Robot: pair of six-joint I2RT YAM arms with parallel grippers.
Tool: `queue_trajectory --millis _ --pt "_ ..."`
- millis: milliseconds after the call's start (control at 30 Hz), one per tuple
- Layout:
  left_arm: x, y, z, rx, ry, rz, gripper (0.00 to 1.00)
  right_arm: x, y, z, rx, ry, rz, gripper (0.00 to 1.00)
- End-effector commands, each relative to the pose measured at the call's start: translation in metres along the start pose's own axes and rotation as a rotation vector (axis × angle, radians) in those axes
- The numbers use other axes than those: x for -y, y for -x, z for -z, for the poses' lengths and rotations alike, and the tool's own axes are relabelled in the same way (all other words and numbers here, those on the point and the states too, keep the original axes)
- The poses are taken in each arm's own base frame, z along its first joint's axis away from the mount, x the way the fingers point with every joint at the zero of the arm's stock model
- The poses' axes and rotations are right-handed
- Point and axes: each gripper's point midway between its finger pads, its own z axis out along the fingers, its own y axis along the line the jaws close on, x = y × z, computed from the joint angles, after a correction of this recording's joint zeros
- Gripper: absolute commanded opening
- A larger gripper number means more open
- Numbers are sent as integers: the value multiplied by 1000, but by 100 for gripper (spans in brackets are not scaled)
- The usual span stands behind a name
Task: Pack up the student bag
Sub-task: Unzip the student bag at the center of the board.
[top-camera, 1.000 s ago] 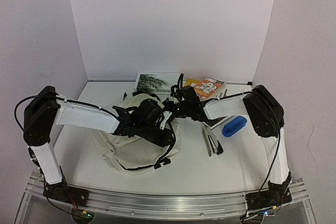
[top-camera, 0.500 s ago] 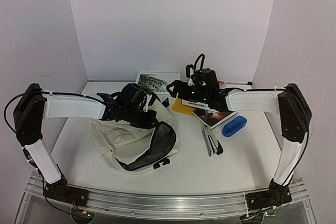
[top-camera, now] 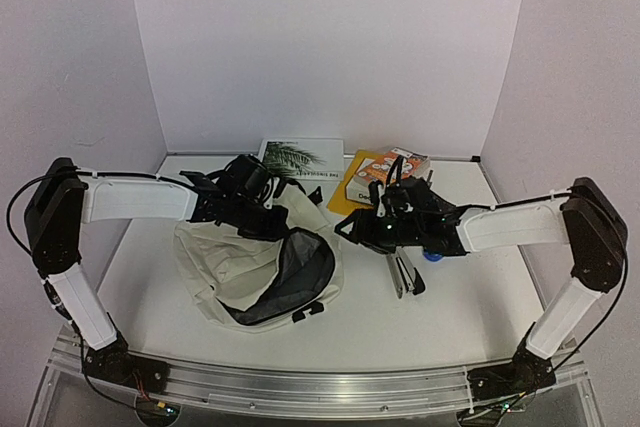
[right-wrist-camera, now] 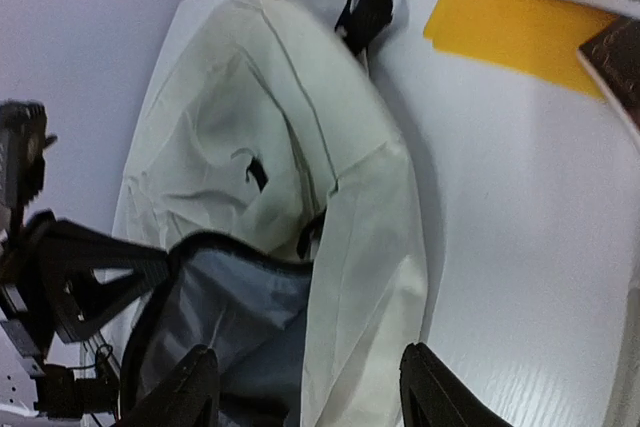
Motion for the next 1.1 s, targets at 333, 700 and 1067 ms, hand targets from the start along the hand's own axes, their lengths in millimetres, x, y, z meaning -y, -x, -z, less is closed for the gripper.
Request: queue_trajectory --millis 333,700,1067 --pt "-5 56 19 154 -1 -25 0 -6 -74 -52 -163 -7 -4 42" --pt "-99 117 68 309 207 35 0 27 -55 -40 -114 -94 21 0" --pt "-174 148 91 326 250 100 0 81 -6 -31 -85 -175 81 0"
